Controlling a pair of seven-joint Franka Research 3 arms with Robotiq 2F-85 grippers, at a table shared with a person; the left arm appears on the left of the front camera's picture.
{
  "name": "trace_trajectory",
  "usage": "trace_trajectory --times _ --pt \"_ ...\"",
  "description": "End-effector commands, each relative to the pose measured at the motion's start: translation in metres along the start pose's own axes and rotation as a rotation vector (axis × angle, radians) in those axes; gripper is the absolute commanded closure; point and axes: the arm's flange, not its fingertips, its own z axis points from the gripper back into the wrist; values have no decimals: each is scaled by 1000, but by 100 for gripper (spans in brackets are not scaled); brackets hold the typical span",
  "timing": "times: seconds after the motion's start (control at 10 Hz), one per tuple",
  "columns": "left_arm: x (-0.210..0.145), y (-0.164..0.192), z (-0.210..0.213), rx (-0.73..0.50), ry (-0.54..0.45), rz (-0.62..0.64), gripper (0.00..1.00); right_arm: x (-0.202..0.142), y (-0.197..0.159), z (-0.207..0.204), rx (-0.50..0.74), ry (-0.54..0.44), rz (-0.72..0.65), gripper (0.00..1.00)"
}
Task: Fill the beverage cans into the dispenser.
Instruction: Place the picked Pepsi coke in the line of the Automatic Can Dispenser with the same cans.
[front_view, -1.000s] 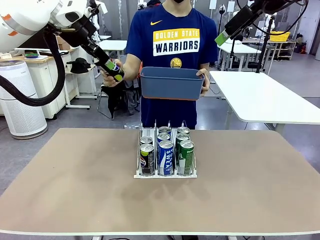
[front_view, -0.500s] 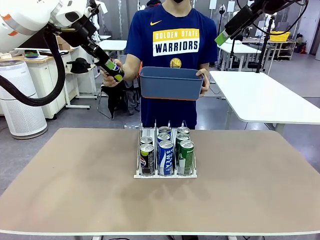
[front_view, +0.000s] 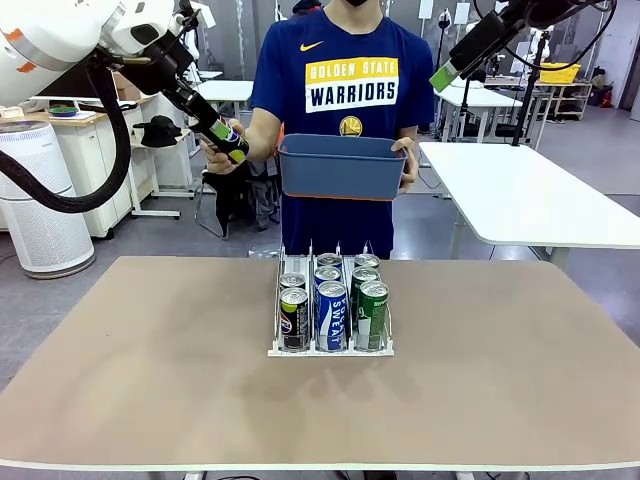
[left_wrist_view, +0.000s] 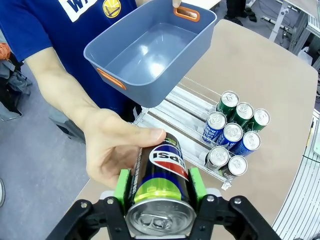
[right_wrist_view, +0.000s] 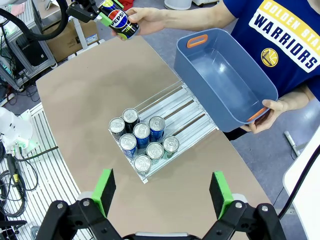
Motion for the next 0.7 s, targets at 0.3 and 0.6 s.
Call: trace_trajectory --times 0.3,0.6 --pt "-1 1 1 -4 -14 7 100 -1 1 0 4 2 1 0" --pt "-1 1 1 -4 -14 7 100 -1 1 0 4 2 1 0"
